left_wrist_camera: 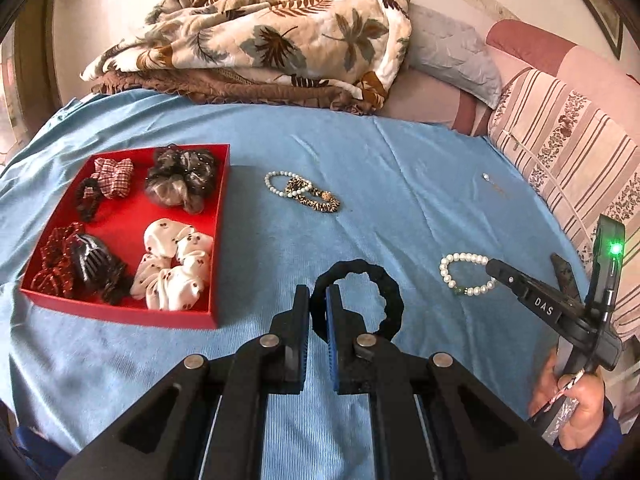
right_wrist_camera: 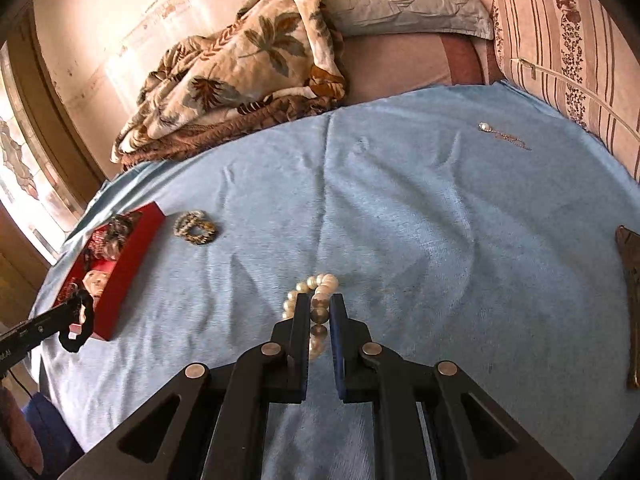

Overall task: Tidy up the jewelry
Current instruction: 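Carry the black hair tie and pearl bracelet over the red tray with both tools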

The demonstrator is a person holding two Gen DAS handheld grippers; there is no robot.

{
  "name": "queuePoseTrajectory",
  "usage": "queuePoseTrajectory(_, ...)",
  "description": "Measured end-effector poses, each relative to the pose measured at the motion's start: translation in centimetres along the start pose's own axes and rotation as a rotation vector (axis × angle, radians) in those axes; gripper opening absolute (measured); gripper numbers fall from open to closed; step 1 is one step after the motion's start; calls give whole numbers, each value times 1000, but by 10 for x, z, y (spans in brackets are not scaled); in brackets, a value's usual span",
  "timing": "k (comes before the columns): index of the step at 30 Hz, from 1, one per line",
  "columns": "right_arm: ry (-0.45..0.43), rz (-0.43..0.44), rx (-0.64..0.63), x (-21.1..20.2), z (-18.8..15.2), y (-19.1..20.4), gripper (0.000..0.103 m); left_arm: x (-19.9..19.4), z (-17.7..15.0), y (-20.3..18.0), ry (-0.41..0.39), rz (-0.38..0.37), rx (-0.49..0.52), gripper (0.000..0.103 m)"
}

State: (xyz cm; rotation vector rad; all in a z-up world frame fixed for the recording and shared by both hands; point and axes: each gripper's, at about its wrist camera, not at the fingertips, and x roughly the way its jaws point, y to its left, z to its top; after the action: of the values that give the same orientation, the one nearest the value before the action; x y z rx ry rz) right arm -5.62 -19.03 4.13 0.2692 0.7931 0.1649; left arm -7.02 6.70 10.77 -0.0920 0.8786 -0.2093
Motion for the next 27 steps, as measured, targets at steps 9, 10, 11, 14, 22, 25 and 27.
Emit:
queuePoseTrajectory(9, -37, 40, 45, -21, -2, -6, 10, -19, -7, -3, -15, 17, -8, 8)
queuePoseTrajectory(10, -39, 41, 48, -22, -2, -7, 10, -20, -8, -4, -16, 19, -8, 8)
queuePoseTrajectory(11, -41, 43, 50, -23, -2, -8, 10, -22, -9, -4, -18, 22, -8, 8)
queuePoseTrajectory(14, -52, 50, 53, -28, -2, -8, 10, -25, -10, -6, -23, 31, -2, 8)
queuePoseTrajectory(22, -85, 84, 52, -57, -7, -5, 10, -33, -12, -4, -55, 46, 1, 8)
queuePoseTrajectory(25, -85, 75, 31, -67, -9, 0, 10, -34, -14, 3, -61, 48, -5, 8)
queuePoseTrajectory(27, -74, 62, 16, -69, -9, 4, 11, -35, -16, 9, -65, 53, -8, 8)
